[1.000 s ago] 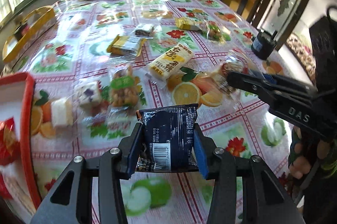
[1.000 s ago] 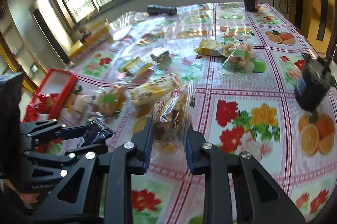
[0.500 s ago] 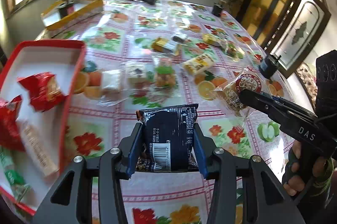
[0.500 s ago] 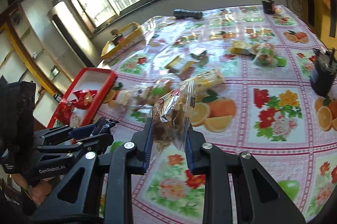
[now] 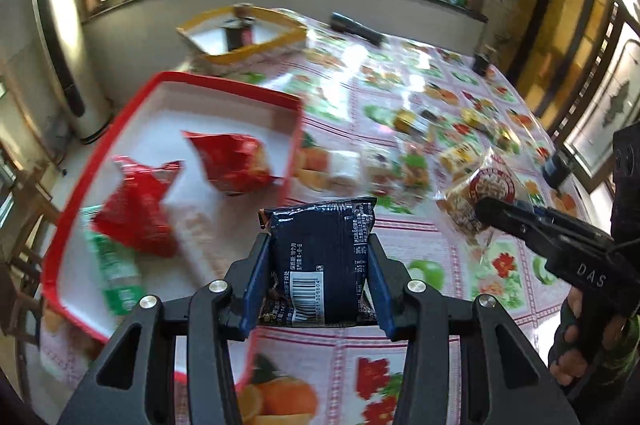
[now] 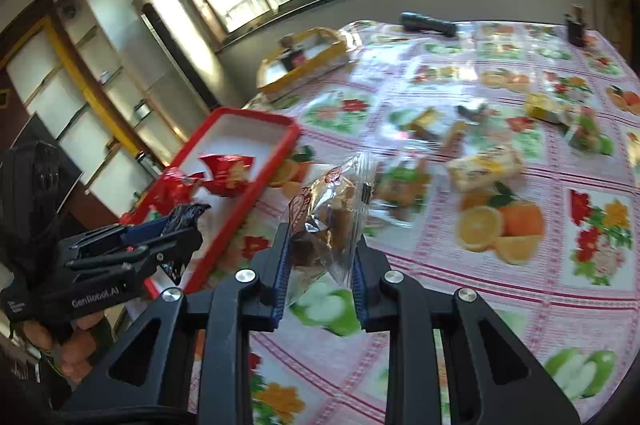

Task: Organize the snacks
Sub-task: 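Carry the dark blue bag and clear cookie bag over the red tray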

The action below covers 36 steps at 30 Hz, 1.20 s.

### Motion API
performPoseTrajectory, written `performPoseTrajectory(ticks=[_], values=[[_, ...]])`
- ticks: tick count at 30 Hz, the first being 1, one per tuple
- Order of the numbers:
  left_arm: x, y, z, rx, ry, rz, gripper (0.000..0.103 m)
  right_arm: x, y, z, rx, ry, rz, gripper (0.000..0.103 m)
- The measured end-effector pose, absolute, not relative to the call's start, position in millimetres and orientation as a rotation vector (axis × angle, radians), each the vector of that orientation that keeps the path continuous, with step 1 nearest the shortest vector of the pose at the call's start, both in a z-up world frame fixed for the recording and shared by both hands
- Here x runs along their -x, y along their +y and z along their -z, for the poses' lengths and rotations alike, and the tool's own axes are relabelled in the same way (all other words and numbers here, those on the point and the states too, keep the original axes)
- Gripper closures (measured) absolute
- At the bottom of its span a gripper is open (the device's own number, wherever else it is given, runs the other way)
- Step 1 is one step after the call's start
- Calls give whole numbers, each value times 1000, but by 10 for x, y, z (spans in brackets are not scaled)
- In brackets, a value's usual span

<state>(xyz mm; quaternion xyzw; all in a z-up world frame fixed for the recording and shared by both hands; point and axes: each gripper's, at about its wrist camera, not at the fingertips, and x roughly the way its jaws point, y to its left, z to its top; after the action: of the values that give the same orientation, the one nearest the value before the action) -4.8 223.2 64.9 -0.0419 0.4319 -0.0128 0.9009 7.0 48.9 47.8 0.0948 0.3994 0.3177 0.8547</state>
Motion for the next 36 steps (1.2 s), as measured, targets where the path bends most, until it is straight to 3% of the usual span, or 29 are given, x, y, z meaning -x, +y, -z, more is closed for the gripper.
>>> performPoseTrajectory(ticks=[14, 36], values=[[281, 2956, -677, 176, 868, -131, 58, -94, 1286, -508, -160, 863, -826, 74], [184, 3272, -552, 205, 886, -198, 58, -336, 2033, -212, -123, 959, -904, 74]])
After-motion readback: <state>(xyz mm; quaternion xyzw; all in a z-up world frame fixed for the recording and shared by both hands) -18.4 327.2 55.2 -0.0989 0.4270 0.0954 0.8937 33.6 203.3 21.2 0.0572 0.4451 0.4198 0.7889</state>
